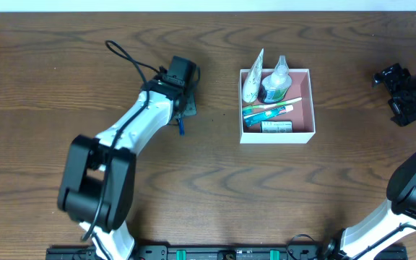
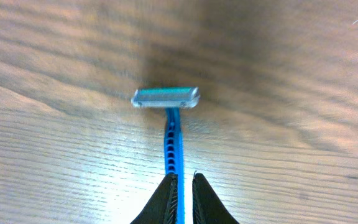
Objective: Pack container
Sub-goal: 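Grasp the blue razor handle with the left gripper and lift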
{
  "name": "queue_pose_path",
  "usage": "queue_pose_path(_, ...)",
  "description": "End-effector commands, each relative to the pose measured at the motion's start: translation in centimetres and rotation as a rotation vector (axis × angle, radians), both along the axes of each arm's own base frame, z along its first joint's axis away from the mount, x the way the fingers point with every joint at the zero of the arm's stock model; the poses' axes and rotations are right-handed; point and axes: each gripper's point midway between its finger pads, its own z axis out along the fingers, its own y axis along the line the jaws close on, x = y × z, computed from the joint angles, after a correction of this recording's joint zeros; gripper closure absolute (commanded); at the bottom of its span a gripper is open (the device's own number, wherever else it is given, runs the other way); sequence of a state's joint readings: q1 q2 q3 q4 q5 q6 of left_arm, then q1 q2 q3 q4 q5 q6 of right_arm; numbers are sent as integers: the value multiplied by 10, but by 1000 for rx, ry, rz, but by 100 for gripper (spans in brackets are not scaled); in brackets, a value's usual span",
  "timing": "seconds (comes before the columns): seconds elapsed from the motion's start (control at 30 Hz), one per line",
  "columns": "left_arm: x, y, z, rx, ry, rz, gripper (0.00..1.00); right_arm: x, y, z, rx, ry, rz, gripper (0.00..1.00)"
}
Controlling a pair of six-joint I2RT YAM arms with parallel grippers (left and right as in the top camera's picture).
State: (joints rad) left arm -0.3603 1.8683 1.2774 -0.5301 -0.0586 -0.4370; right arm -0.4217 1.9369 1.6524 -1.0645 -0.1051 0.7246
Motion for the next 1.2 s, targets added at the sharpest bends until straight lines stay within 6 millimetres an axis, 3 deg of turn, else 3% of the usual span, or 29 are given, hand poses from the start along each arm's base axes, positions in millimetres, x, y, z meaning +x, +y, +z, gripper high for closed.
queue_pose_path(0.0,9,-2,18,-2,-47,-9,89,-1,-2,0,3,0,-16,1)
queue_pose_path(0.33,-9,12,-20,67,52,3,83,-1,-2,0,3,0,-16,1)
queue_pose_path(0.53,-11,13,-33,78,83,3,83,-1,-2,0,3,0,-16,1)
queue_pose_path(0.9,-12,12,-36,77,90,1,83,-1,-1,0,3,0,-15,1)
queue_pose_path(1.03,-12,12,-37,77,91,1,66,-2,-6,0,3,0,-25,1)
queue_pose_path(1.17,-12,12,-37,77,91,1,65,-3,-6,0,3,0,-26,1)
